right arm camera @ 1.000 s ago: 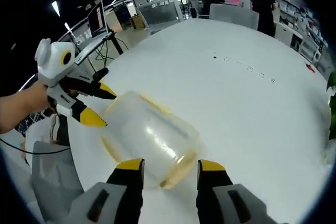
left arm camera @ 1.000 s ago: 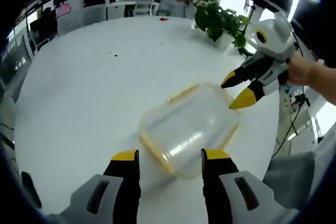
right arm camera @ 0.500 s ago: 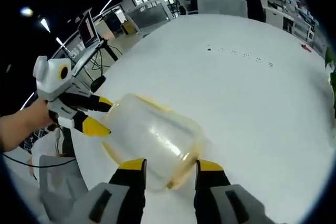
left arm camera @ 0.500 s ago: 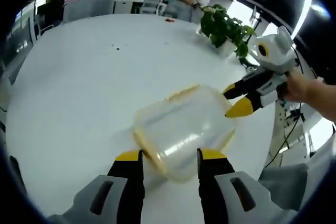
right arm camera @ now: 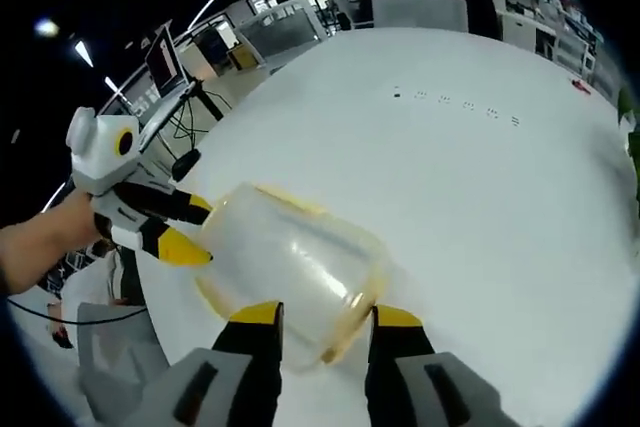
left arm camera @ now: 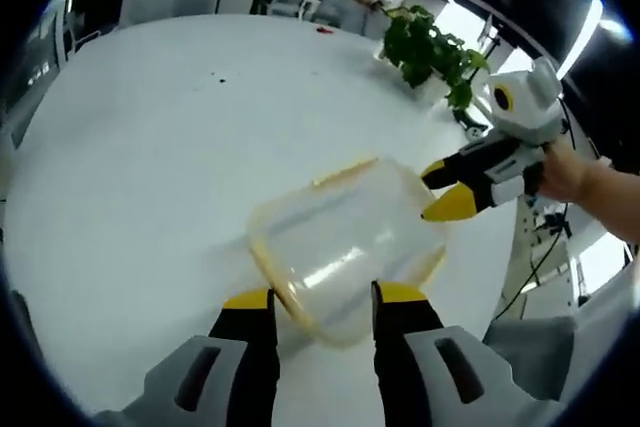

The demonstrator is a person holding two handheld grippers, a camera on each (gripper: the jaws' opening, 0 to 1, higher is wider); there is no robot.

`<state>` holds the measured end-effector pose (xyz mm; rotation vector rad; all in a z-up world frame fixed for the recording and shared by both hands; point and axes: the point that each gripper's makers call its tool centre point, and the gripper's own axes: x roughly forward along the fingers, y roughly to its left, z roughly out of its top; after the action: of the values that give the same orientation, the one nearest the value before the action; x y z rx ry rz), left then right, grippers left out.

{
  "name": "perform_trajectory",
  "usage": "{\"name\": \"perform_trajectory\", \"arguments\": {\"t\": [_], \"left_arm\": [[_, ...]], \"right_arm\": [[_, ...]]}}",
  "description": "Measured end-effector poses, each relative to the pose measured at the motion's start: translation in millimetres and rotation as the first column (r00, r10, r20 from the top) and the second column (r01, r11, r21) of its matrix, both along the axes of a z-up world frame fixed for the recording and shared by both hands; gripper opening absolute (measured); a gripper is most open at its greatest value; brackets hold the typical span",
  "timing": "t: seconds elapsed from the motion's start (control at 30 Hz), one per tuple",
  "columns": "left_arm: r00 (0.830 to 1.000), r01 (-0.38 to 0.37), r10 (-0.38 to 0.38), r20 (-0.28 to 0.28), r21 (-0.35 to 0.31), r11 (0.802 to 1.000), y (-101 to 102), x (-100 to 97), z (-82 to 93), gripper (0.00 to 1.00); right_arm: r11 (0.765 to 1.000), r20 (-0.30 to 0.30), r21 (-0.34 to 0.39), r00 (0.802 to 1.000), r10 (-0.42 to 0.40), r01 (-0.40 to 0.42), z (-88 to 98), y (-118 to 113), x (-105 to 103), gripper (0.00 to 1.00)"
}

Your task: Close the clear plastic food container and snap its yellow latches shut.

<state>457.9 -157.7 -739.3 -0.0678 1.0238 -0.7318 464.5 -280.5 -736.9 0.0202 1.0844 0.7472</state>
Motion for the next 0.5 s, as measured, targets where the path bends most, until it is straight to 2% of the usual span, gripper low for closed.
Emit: {"name": "perform_trajectory", "arguments": {"t": [0.3, 0.5], "left_arm": [[0.999, 0.041, -0.041, 0.0, -0.006, 0.999, 0.9, 2.7, 0.9, 0.35], [0.999, 0.048, -0.048, -0.001, -0.009, 0.999, 0.2, 3.9, 2.2, 0.36]], "right_arm": [[1.0, -0.004, 0.009, 1.0, -0.027, 0.027, -0.4, 0.6, -6.5, 0.3], [0.999, -0.036, 0.014, 0.999, -0.03, 0.03, 0.2, -0.7, -7.4, 0.3]]}}
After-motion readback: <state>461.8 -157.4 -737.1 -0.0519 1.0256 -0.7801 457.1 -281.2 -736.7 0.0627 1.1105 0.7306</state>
